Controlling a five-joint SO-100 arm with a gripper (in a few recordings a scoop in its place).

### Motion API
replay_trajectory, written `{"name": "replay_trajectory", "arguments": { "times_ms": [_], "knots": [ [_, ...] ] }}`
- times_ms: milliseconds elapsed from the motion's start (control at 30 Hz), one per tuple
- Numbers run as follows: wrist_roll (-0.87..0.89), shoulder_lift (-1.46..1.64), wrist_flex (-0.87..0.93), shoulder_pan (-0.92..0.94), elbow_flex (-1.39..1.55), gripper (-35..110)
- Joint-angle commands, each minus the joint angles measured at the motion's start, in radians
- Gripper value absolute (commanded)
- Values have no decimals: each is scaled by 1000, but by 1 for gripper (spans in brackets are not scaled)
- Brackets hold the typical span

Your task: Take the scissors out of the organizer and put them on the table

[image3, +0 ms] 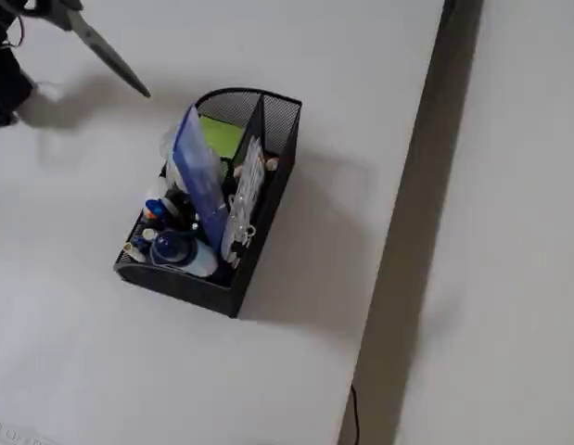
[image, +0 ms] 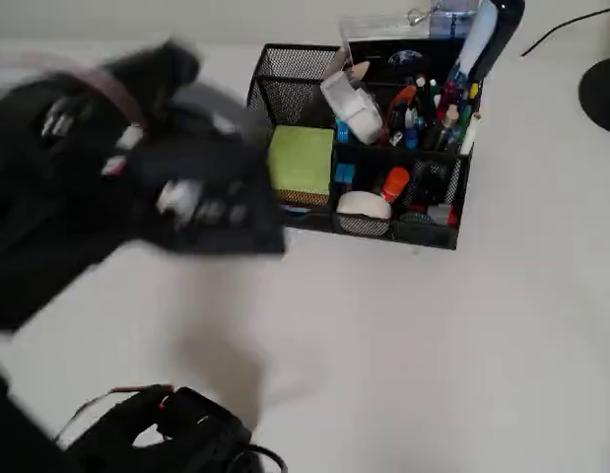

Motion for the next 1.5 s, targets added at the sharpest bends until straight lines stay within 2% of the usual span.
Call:
{"name": "replay_trajectory", "arguments": {
  "times_ms": [0,267,433,900,1000,1200,1367,1467],
  "knots": [
    [-17,189,-14,-9,325,0],
    [9,342,-55,-8,739,0],
    [-29,377,-100,25,802,0],
    [-115,818,-667,169,1663,0],
    [-133,833,-778,190,1781,0],
    [-198,833,-945,213,1937,0],
    [-224,833,-930,199,1942,6],
    [-227,833,-920,207,1942,14]
  ]
}}
